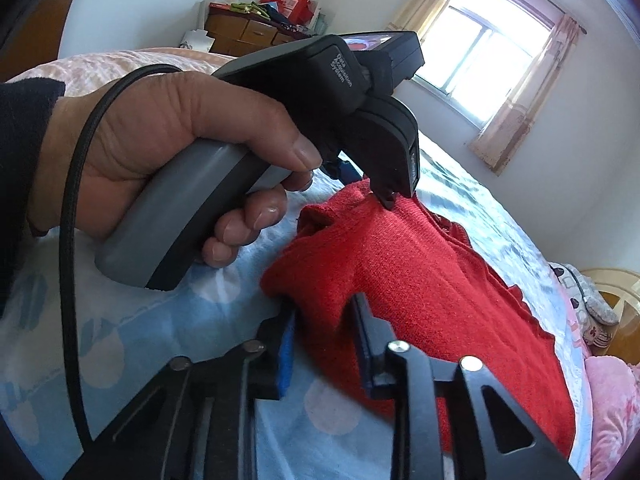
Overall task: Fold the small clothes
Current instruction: 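Grasp the folded sweater edge with the right gripper while the left gripper grasps it too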
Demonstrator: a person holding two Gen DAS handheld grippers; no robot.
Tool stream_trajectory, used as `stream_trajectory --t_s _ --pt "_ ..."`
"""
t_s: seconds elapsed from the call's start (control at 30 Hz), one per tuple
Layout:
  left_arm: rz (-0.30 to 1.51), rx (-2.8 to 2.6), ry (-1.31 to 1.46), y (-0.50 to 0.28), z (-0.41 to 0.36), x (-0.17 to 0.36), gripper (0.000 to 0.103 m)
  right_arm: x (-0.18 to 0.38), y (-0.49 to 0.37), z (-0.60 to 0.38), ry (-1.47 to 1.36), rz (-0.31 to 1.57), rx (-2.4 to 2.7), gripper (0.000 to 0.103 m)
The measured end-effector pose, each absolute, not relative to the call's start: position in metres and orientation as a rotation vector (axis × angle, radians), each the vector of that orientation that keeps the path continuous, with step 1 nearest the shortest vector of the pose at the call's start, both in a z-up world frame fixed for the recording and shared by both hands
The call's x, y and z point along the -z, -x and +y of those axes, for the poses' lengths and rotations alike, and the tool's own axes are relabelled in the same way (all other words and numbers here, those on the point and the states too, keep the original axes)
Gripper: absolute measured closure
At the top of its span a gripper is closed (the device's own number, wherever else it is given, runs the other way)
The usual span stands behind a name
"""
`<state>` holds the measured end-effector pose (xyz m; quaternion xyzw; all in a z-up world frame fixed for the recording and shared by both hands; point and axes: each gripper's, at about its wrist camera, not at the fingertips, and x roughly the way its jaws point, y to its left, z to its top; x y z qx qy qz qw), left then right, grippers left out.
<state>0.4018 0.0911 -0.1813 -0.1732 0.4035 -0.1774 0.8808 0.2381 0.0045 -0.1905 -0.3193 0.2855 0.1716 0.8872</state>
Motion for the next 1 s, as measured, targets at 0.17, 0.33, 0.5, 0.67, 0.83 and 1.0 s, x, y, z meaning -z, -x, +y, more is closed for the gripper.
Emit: stream_trajectory --t_s 0.17,0.33,0.5,0.67,0.83,1.0 --pt "0.846 0.375 0.377 -0.403 0.093 0.183 0.075 0.187 -0.244 0.001 0.632 0.611 -0.365 0.083" --pt "0.849 0.385 0.388 -0.403 0.093 0.184 0.078 0.186 -0.243 0.004 0.632 0.616 -0.359 0.087" --pt "0.859 0.404 0.403 -0.404 0.094 0.183 0.086 0.181 -0.249 -0.003 0.592 0.634 -0.368 0.089" --pt "0.873 0.421 0.474 -0.406 0.101 0.179 0.087 0.175 -0.252 -0.012 0.547 0.644 -0.389 0.090" --pt "0.876 0.441 0.527 -0.407 0.103 0.171 0.087 0.163 -0.254 -0.033 0.418 0.640 -0.431 0.092" --pt "0.854 0.468 0.533 -0.406 0.096 0.153 0.088 0.153 -0.253 -0.045 0.352 0.630 -0.461 0.093"
